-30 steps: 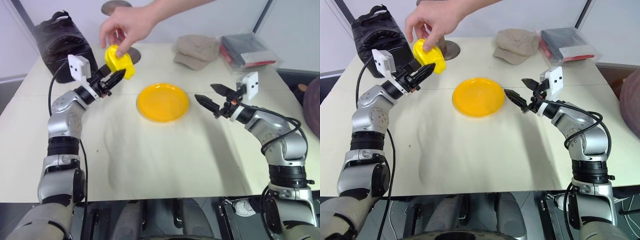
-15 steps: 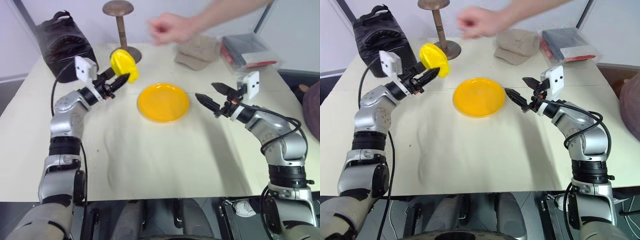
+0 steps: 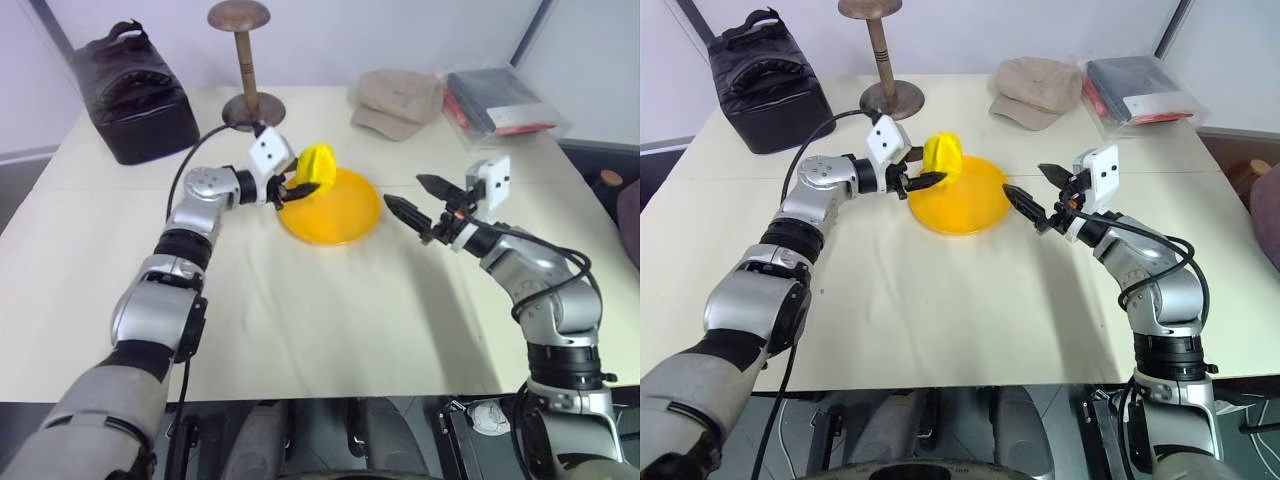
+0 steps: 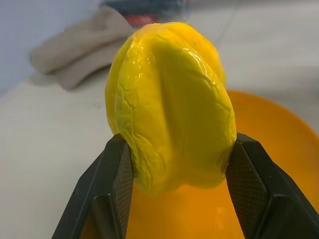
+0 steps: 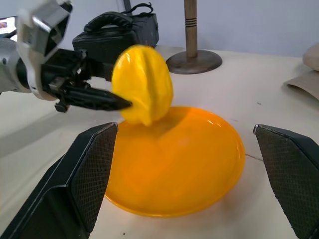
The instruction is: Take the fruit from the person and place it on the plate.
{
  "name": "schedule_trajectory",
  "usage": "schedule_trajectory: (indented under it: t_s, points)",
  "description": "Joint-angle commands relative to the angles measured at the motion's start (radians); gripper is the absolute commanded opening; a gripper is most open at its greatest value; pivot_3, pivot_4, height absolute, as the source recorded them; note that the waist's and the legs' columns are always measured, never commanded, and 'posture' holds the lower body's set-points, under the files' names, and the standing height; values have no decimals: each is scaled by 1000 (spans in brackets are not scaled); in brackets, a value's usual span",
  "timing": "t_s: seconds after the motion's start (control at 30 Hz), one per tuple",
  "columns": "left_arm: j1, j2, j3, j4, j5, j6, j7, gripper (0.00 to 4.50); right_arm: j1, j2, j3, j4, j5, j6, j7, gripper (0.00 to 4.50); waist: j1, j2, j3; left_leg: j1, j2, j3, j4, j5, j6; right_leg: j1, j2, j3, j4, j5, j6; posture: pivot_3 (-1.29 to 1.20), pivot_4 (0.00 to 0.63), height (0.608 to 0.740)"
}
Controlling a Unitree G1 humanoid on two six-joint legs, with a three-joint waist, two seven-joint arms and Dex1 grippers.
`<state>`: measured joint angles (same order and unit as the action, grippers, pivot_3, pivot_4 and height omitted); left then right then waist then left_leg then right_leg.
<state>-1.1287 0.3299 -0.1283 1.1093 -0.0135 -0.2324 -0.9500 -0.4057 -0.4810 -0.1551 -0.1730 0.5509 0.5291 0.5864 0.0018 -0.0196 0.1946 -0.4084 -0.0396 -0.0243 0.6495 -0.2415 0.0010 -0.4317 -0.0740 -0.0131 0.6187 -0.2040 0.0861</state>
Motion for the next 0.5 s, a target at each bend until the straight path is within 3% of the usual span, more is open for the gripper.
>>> schedule_trajectory:
  t_s: [0.03, 0.07, 0.17, 0.33, 0.5]
  points:
    - [-43, -8, -7, 42, 36, -48, -8, 2080, 7, 10, -30, -59, 6, -23, -22, 4500, 1, 0, 0, 0, 0, 0, 0, 0, 0, 0, 0, 0, 0, 0, 0, 0, 150, 740]
    - [-48, -12, -12, 54, 50, -56, 6, 3114, 12, 11, -31, -62, 5, -25, -27, 4500, 2, 0, 0, 0, 0, 0, 0, 0, 0, 0, 0, 0, 0, 0, 0, 0, 150, 740]
    - [-55, -24, -5, 76, 64, -64, 18, 4452, 19, 15, -33, -67, 3, -30, -38, 4500, 5, 0, 0, 0, 0, 0, 1, 0, 0, 0, 0, 0, 0, 0, 0, 0, 150, 740]
    - [-60, -23, -3, 85, 95, -96, 76, 4452, 17, 16, -30, -64, 2, -35, -47, 4500, 6, 0, 0, 0, 0, 0, 1, 0, 0, 0, 0, 0, 0, 0, 0, 0, 150, 740]
    - [-68, 24, 78, 59, 35, -87, 88, 4452, 9, 13, -32, -44, -2, -44, -46, 4500, 4, 0, 0, 0, 0, 0, 1, 0, 0, 0, 0, 0, 0, 0, 0, 0, 150, 740]
